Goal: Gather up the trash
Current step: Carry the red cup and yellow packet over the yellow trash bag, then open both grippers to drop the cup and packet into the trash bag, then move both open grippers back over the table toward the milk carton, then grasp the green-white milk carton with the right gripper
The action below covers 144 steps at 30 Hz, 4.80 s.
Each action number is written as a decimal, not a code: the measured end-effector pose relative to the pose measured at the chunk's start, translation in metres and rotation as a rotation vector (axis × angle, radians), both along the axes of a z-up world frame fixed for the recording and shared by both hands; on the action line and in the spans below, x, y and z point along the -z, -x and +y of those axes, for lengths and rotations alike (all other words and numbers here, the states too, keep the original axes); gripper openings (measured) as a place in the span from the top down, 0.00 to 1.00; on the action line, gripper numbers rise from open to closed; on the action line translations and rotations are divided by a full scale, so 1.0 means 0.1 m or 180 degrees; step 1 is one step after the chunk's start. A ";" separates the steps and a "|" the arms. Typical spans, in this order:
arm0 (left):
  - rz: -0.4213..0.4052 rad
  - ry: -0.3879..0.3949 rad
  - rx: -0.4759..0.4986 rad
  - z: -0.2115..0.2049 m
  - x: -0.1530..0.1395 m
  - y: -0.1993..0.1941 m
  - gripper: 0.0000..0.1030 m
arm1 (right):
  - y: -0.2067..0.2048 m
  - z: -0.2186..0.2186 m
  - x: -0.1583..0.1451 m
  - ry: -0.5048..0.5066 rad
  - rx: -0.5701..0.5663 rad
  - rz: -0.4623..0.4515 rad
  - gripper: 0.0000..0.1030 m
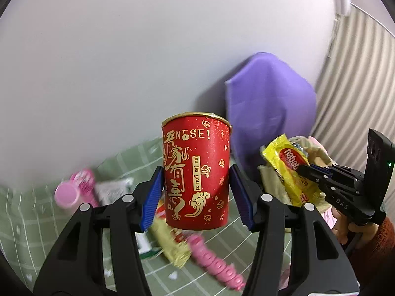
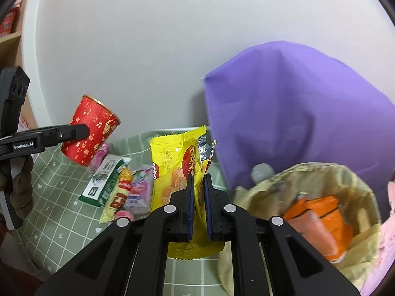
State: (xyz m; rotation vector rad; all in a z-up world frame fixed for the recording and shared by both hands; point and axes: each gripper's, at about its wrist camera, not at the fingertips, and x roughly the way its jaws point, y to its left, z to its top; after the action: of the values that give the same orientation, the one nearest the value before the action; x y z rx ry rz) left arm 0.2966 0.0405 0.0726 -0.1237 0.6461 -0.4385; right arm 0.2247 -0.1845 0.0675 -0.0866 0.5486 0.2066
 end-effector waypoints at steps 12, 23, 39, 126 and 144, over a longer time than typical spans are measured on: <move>-0.0318 -0.0019 0.0652 -0.87 -0.39 -0.04 0.50 | 0.35 -0.71 -0.30 0.0066 0.0555 -0.0272 0.91; -0.0271 0.0074 0.1085 -1.51 -0.45 -0.07 0.50 | 0.62 -1.48 -0.39 0.0000 0.1115 -0.0366 0.91; 0.0267 0.0020 0.1724 -2.59 -0.06 -0.31 0.50 | 0.33 -1.96 -0.04 -0.0033 0.1113 -0.0038 0.91; 0.0582 -0.0143 -0.2118 2.05 0.95 0.60 0.44 | -1.43 2.67 1.18 0.0645 -0.1811 0.0816 0.59; 0.0633 0.0046 -0.1992 2.07 1.06 0.44 0.44 | -1.45 2.65 1.25 0.0809 -0.1876 0.0997 0.59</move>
State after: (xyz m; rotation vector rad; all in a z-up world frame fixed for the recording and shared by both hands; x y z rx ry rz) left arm 0.2528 0.2472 -0.0336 -0.3739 0.7593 0.1755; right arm 0.3701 0.0806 -0.0576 -0.4712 0.8522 0.7329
